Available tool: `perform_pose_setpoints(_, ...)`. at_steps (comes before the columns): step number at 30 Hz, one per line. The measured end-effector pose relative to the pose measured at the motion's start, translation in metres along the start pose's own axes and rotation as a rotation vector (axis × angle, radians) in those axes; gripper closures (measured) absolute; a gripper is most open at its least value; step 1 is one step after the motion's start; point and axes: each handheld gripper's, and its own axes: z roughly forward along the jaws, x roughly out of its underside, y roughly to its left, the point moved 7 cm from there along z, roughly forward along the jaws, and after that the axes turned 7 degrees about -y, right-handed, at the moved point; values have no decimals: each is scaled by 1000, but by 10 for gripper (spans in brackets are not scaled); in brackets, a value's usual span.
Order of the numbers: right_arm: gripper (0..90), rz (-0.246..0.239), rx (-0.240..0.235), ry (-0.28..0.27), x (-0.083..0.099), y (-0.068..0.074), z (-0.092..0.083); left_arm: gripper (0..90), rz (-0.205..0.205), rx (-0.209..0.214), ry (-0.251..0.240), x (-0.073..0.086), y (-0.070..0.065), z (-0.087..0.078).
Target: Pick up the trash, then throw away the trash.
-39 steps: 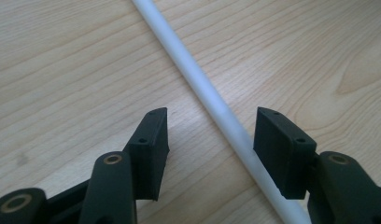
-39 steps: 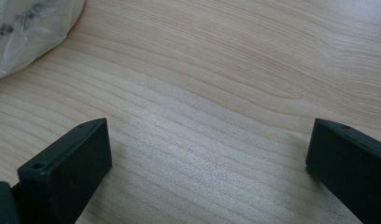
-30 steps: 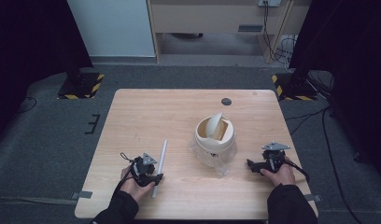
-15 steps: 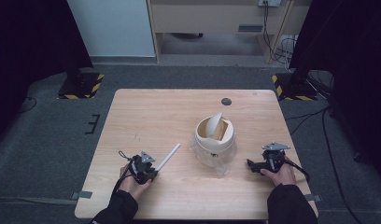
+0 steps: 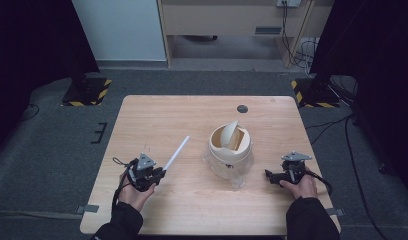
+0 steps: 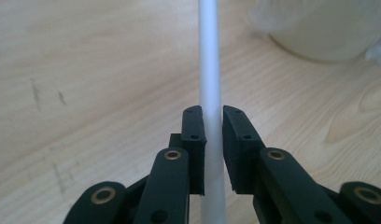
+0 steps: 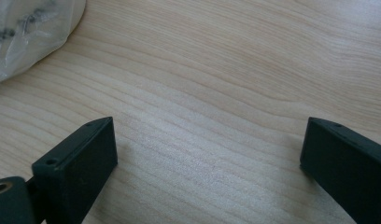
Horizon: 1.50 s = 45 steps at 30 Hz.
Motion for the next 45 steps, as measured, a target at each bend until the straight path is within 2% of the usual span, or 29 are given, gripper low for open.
perform_pose_setpoints(2,61,1,-2,2,0,0,0,790,-2,-10,-55,-7,3,-7)
perform_pose_setpoints(5,150,-1,2,19,-3,-2,-4,789,-5,-29,-130,-17,8,-18)
perform_pose_setpoints(7,152,2,5,11,-5,-3,-4,789,-13,-37,-179,-24,11,-25)
perform_pose_setpoints(10,166,9,15,-56,-16,-5,-10,789,-26,-36,-221,-31,14,-31)
perform_pose_setpoints(11,171,26,19,-94,-22,-7,-14,789,-33,-36,-235,-33,15,-32)
perform_pose_setpoints(13,172,31,23,-109,-25,-8,-15,789,-46,-35,-267,-38,17,-36)
perform_pose_setpoints(18,173,70,29,-233,-46,-10,-31,789,-41,-39,-356,-52,19,-50)
perform_pose_setpoints(22,163,93,18,-295,-60,-9,-44,789,-38,-31,-398,-60,19,-58)
perform_pose_setpoints(25,166,96,13,-313,-65,-9,-50,789,-41,-23,-432,-66,17,-64)
perform_pose_setpoints(27,165,109,11,-360,-75,-8,-59,789,-38,-17,-456,-71,15,-69)
perform_pose_setpoints(28,164,127,3,-405,-84,-7,-68,789,-37,-17,-465,-73,15,-71)
perform_pose_setpoints(29,164,127,3,-405,-84,-7,-68,789,-36,-17,-475,-76,15,-72)
perform_pose_setpoints(31,166,144,-17,-453,-97,-4,-79,789,-34,-15,-484,-79,13,-74)
perform_pose_setpoints(33,166,149,-24,-468,-101,-2,-83,789,-29,-12,-498,-82,12,-76)
perform_pose_setpoints(39,183,136,-58,-546,-125,8,-104,789,-25,8,-535,-91,5,-80)
perform_pose_setpoints(45,195,100,-96,-590,-149,23,-122,789,-3,13,-587,-105,1,-88)
